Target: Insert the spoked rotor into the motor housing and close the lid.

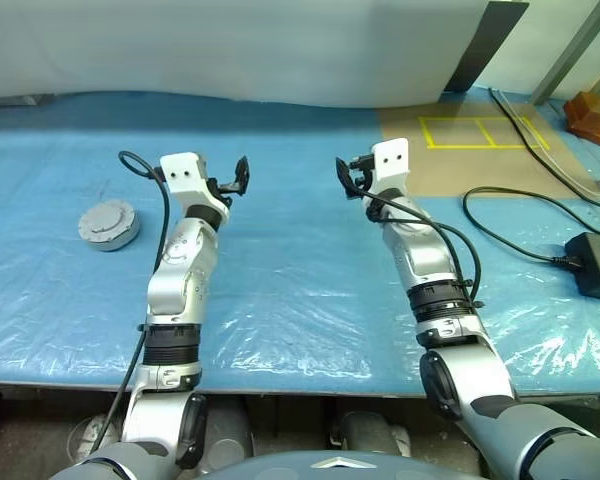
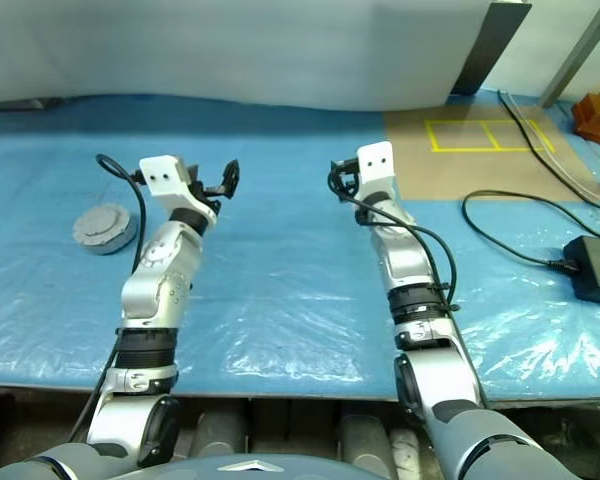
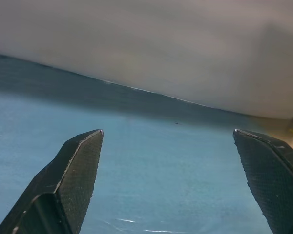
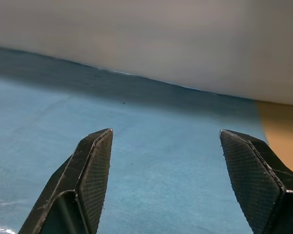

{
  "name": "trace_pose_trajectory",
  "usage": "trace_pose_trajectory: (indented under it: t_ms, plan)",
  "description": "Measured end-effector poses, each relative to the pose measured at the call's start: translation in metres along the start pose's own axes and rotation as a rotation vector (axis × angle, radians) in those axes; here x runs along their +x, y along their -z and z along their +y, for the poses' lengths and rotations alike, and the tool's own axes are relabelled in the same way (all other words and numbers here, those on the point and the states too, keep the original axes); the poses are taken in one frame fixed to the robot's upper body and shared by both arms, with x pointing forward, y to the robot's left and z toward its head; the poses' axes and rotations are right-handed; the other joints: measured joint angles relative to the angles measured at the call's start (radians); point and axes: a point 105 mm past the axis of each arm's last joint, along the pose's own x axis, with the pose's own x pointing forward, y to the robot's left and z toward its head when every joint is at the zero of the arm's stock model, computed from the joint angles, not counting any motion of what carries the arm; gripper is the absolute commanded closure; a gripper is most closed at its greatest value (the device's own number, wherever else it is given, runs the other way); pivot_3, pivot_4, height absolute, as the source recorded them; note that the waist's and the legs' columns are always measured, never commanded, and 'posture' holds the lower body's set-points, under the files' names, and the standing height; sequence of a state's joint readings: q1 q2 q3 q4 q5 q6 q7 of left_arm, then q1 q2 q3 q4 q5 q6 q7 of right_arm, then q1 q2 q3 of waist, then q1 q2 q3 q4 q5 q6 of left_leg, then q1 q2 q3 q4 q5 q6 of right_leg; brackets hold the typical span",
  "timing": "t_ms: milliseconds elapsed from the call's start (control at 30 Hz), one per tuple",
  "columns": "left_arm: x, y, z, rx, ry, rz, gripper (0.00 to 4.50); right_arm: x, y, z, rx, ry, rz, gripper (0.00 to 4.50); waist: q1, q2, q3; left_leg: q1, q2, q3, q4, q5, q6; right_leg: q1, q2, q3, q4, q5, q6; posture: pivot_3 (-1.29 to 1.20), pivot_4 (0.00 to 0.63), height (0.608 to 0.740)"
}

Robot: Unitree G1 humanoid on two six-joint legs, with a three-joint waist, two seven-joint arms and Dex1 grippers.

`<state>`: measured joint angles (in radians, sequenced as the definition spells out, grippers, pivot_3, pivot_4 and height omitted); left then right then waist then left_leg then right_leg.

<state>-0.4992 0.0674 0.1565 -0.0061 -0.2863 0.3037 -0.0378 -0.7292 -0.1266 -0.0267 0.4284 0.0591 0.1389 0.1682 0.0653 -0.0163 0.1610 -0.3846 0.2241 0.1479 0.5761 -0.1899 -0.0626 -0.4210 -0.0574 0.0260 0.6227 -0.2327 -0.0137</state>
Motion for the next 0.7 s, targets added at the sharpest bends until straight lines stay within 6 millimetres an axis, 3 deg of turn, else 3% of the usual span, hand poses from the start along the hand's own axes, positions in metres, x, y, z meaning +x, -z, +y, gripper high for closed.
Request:
trace_pose_trajectory:
  t_ms: [233,500,700]
  plan:
    - [0.000,-0.002,0.011,0.028,-0.022,0.022,0.01,0.003,0.000,0.006,0.009,0.024,-0.022,0.87,0.005,0.001,0.000,-0.001,0.000,0.000,0.000,0.000,0.000,0.000,0.000,-0.001,-0.001,0.000,0.000,0.00,0.150,0.740]
    - [0.010,-0.011,-0.018,-0.019,0.051,0.013,0.01,-0.001,0.009,0.000,0.000,0.056,0.002,0.87,-0.001,0.001,0.001,0.000,0.000,0.000,0.000,0.000,0.000,0.000,0.000,0.000,0.000,0.000,0.000,0.00,0.150,0.740]
    - [0.014,0.001,-0.014,0.040,0.062,0.083,0.01,-0.003,0.009,-0.002,0.008,0.094,-0.010,0.87,-0.004,0.001,0.001,0.000,0.000,0.000,-0.001,0.000,0.000,0.000,0.000,0.000,-0.001,0.000,0.000,0.00,0.150,0.740]
